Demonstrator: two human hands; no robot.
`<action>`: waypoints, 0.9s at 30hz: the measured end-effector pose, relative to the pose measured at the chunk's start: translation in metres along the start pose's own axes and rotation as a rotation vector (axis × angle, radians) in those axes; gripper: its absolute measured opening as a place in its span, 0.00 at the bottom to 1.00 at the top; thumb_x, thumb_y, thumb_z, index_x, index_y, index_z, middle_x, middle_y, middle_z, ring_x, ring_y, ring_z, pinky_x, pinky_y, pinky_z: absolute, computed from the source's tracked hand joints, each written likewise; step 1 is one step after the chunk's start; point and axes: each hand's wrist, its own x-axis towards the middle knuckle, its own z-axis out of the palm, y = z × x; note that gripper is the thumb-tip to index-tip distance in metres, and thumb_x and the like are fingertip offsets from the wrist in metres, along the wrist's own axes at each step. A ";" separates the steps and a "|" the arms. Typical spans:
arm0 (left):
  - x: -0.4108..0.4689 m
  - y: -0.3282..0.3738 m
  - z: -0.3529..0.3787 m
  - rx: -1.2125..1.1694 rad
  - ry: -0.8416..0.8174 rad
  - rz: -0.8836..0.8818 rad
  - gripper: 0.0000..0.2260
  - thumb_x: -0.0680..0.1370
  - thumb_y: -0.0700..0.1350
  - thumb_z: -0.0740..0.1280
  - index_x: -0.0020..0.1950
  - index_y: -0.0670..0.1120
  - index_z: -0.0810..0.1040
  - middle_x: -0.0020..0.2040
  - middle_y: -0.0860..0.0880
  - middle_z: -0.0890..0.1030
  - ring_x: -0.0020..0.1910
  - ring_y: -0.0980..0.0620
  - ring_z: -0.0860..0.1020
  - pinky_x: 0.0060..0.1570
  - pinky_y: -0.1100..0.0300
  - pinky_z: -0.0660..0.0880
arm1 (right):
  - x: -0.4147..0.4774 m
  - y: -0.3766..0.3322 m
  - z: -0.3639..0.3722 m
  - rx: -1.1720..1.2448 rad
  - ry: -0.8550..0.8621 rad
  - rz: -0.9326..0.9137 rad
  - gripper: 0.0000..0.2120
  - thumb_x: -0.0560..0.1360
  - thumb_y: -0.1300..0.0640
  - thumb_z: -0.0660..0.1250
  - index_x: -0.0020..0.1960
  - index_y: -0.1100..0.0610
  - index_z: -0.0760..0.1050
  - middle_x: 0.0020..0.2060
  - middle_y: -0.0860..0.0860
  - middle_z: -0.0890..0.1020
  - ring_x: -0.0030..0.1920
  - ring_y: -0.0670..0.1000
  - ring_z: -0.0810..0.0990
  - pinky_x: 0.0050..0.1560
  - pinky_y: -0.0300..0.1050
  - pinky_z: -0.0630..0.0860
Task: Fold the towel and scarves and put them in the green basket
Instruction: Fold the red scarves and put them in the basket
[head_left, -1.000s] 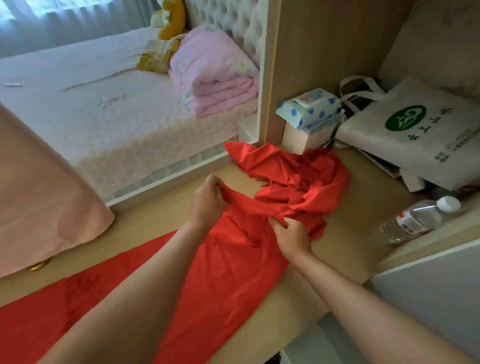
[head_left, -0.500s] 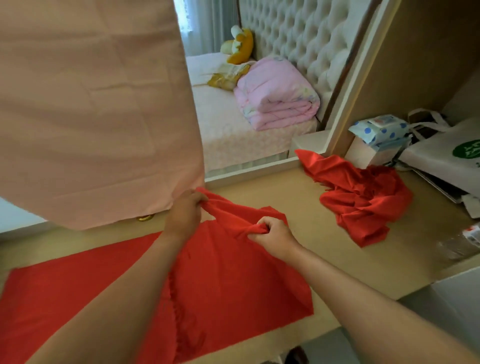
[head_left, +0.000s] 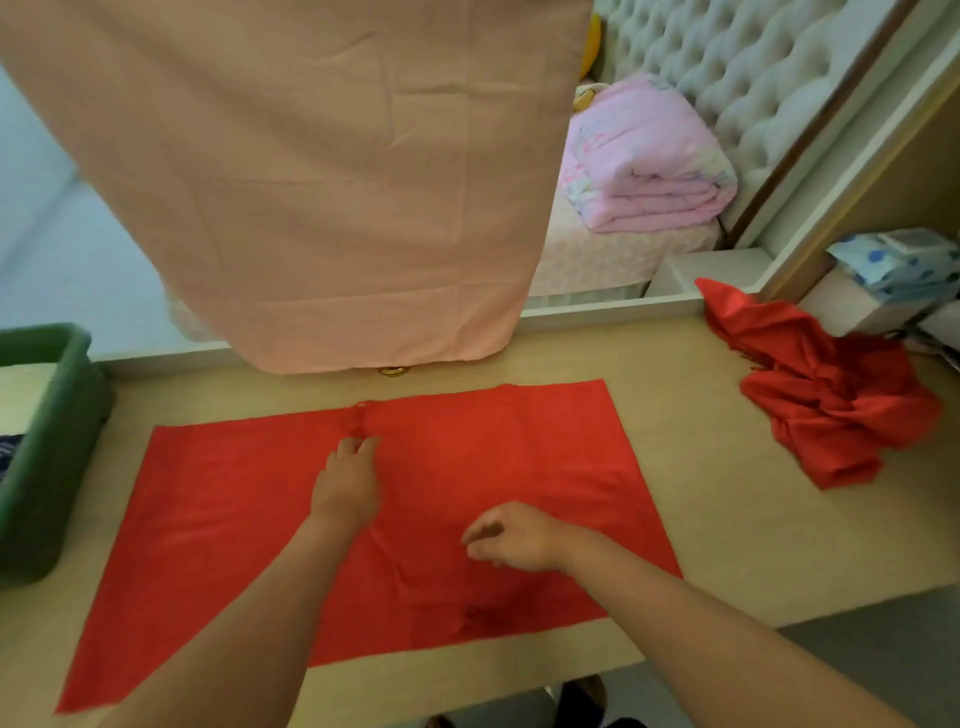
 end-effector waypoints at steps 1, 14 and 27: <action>-0.005 -0.001 0.005 0.008 -0.008 -0.042 0.24 0.77 0.40 0.60 0.73 0.47 0.66 0.67 0.44 0.70 0.64 0.41 0.71 0.60 0.46 0.71 | 0.003 0.002 0.000 -0.046 0.023 -0.002 0.12 0.77 0.58 0.70 0.59 0.58 0.81 0.40 0.43 0.81 0.35 0.34 0.77 0.42 0.29 0.72; -0.075 -0.006 0.068 0.068 -0.169 0.437 0.25 0.59 0.67 0.69 0.50 0.56 0.76 0.50 0.55 0.71 0.50 0.53 0.70 0.50 0.55 0.72 | 0.014 0.026 0.021 -0.392 0.047 -0.105 0.19 0.64 0.41 0.77 0.51 0.46 0.79 0.46 0.45 0.77 0.47 0.47 0.78 0.49 0.42 0.73; -0.085 0.023 0.053 -0.155 0.159 0.315 0.11 0.76 0.53 0.62 0.54 0.49 0.69 0.45 0.49 0.79 0.46 0.47 0.75 0.45 0.50 0.68 | 0.013 0.023 0.027 -0.417 0.336 -0.205 0.14 0.72 0.60 0.62 0.53 0.51 0.79 0.49 0.50 0.78 0.54 0.56 0.79 0.53 0.50 0.74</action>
